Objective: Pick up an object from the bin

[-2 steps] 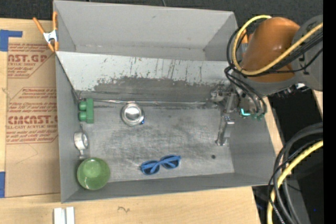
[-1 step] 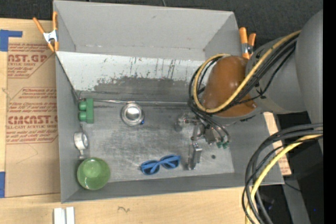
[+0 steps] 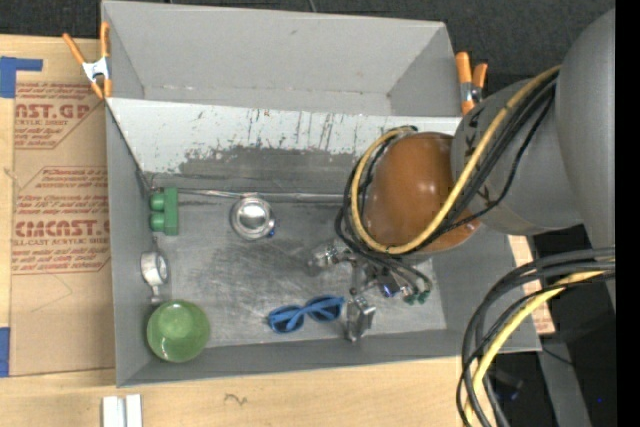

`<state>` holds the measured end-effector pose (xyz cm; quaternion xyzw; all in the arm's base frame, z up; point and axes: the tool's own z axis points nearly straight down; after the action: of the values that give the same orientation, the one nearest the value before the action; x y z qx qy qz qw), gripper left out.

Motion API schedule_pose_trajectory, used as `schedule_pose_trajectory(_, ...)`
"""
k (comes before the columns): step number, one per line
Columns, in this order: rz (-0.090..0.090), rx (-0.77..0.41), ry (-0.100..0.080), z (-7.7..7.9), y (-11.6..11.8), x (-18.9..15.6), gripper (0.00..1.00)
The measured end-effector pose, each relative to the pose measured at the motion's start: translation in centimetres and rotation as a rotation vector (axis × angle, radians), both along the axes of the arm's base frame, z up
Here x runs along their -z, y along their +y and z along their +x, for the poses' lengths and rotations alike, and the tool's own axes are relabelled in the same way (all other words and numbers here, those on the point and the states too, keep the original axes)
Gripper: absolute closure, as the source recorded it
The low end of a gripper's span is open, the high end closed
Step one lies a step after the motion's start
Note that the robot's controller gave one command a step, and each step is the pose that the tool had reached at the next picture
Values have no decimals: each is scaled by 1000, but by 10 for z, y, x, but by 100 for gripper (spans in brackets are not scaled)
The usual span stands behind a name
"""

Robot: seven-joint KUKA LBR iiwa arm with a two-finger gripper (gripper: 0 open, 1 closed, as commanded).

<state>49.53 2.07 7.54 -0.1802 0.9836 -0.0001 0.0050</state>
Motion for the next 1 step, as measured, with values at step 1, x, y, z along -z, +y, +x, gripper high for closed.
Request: schedule_pose_trajectory(1, -2, -109, 8, 8, -12, -1, 0)
